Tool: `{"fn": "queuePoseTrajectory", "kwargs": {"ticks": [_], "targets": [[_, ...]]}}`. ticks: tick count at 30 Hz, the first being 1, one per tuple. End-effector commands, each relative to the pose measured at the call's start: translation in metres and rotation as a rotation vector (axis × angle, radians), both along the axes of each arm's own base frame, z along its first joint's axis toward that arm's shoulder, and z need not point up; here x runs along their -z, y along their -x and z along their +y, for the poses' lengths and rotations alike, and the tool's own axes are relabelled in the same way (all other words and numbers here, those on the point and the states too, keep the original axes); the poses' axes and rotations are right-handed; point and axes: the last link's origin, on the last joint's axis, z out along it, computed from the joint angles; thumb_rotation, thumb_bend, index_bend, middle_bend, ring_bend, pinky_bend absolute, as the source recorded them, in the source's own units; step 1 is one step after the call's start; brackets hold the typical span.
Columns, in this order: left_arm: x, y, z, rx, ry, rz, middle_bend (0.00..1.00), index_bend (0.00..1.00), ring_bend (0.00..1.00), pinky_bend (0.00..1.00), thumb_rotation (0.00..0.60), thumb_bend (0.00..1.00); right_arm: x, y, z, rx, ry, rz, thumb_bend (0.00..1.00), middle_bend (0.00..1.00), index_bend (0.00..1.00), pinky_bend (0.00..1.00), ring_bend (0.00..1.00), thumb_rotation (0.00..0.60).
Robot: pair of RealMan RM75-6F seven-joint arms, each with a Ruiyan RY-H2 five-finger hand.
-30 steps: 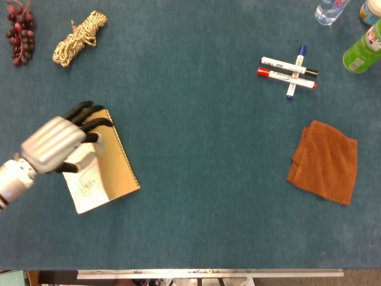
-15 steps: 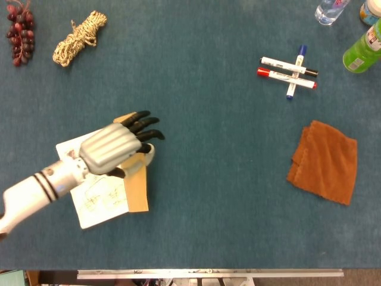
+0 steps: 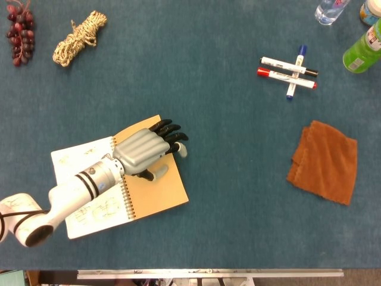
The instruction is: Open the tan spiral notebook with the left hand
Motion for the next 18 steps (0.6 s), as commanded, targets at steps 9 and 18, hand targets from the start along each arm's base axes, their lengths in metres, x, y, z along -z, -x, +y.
{"fn": "queuePoseTrajectory", "kwargs": {"ticks": [9, 18], "targets": [[-0.009, -0.011, -0.004, -0.121, 0.047, -0.074, 0.03, 0.04, 0.00, 0.00, 0.600, 0.47, -0.002, 0.004, 0.000, 0.001, 0.004, -0.009, 0.21, 0.23, 0.23, 0.29, 0.18, 0.600], [-0.041, 0.012, -0.002, -0.162, -0.098, -0.110, 0.03, 0.02, 0.00, 0.00, 0.600, 0.45, -0.005, 0.006, -0.002, 0.008, 0.000, 0.008, 0.21, 0.23, 0.23, 0.29, 0.18, 0.600]]}}
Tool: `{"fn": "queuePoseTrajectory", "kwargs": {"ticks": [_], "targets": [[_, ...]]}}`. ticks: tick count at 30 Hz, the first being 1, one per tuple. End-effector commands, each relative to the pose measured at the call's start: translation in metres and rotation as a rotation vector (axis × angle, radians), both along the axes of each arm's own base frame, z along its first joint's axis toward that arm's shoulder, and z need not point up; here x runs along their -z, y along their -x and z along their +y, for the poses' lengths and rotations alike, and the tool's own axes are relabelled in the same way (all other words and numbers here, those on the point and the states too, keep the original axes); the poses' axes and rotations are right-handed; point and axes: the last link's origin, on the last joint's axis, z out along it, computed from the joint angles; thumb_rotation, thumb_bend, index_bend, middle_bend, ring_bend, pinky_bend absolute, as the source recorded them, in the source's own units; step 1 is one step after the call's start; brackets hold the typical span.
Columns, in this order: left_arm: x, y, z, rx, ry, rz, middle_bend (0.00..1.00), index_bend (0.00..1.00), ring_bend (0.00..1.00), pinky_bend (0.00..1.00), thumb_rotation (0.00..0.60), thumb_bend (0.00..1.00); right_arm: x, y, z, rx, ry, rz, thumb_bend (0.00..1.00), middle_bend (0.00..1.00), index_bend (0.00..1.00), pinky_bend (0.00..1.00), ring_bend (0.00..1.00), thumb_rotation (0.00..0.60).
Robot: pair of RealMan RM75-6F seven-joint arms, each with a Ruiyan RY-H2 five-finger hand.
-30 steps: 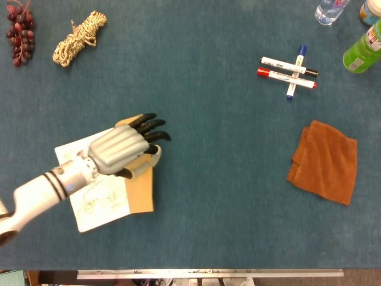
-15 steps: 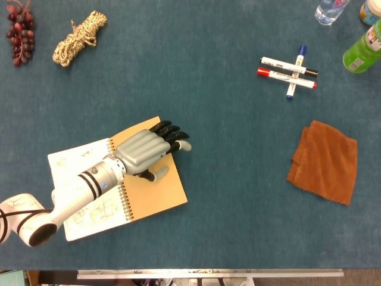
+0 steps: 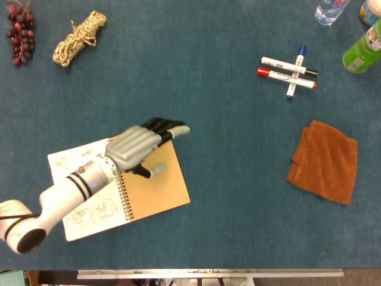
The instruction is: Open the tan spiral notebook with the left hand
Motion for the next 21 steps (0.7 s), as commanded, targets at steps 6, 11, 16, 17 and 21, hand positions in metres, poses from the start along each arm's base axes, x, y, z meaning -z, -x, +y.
{"fn": "queuePoseTrajectory", "kwargs": {"ticks": [6, 11, 16, 17, 21], "targets": [[-0.053, 0.051, -0.006, -0.093, -0.311, 0.051, 0.04, 0.04, 0.00, 0.00, 0.600, 0.45, -0.003, 0.000, -0.002, 0.051, -0.033, 0.036, 0.21, 0.25, 0.24, 0.29, 0.18, 0.600], [-0.083, 0.090, -0.021, -0.180, -0.515, 0.113, 0.05, 0.07, 0.00, 0.00, 0.600, 0.45, -0.004, -0.004, -0.004, 0.078, -0.036, 0.066, 0.21, 0.25, 0.25, 0.29, 0.18, 0.600], [-0.107, 0.120, -0.043, -0.299, -0.654, 0.114, 0.06, 0.08, 0.00, 0.00, 0.600, 0.45, -0.002, -0.003, -0.002, 0.108, -0.029, 0.078, 0.21, 0.25, 0.26, 0.29, 0.18, 0.600], [-0.110, 0.124, -0.046, -0.310, -0.676, 0.117, 0.06, 0.08, 0.00, 0.00, 0.600, 0.45, -0.002, -0.003, -0.002, 0.111, -0.028, 0.079, 0.21, 0.25, 0.26, 0.29, 0.18, 0.600], [-0.123, 0.135, -0.061, -0.354, -0.757, 0.130, 0.06, 0.09, 0.00, 0.00, 0.600, 0.45, 0.000, -0.005, -0.002, 0.111, -0.023, 0.081, 0.21, 0.25, 0.26, 0.29, 0.18, 0.600]]}}
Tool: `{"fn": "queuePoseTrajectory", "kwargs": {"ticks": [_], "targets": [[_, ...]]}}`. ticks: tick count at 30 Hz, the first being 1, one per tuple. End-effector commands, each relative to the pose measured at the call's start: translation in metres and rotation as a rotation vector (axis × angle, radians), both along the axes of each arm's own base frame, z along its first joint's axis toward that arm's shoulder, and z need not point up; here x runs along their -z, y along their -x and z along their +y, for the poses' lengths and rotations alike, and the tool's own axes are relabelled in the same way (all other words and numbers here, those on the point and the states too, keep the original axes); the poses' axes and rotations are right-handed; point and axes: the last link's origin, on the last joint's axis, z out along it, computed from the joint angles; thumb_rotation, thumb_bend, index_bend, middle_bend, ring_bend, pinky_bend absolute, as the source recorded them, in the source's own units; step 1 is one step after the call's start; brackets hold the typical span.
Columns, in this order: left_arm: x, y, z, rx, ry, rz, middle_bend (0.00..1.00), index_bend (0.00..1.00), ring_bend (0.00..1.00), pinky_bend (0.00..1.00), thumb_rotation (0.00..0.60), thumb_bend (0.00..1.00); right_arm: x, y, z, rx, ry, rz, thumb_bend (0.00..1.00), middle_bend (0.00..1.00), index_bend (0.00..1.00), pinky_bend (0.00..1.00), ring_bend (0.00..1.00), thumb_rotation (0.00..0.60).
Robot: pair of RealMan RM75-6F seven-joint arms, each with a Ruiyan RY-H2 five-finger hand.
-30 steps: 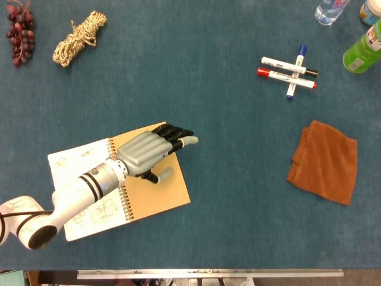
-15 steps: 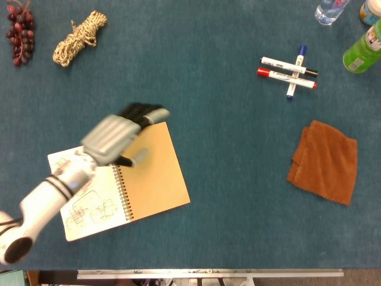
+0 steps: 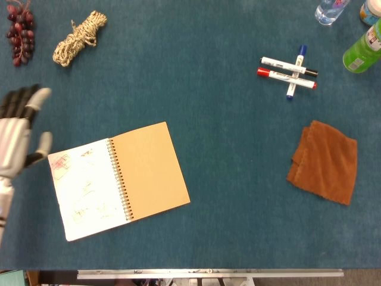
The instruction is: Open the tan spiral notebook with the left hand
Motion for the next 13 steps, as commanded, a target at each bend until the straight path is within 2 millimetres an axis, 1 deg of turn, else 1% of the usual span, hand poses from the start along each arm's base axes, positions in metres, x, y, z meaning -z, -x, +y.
{"fn": "queuePoseTrajectory", "kwargs": {"ticks": [1, 7, 13], "targets": [[-0.013, 0.013, -0.014, -0.052, -0.077, 0.016, 0.06, 0.09, 0.00, 0.00, 0.600, 0.45, 0.002, -0.001, 0.000, -0.001, -0.001, -0.003, 0.21, 0.25, 0.26, 0.29, 0.18, 0.600], [-0.023, 0.017, -0.027, -0.089, -0.119, 0.032, 0.07, 0.10, 0.00, 0.00, 0.600, 0.45, 0.004, -0.002, -0.001, -0.005, -0.007, -0.010, 0.23, 0.26, 0.27, 0.29, 0.18, 0.600], [-0.022, 0.019, -0.030, -0.099, -0.126, 0.022, 0.07, 0.10, 0.00, 0.00, 0.600, 0.45, 0.005, -0.004, -0.002, -0.019, -0.007, -0.015, 0.23, 0.26, 0.27, 0.29, 0.18, 0.600]]}}
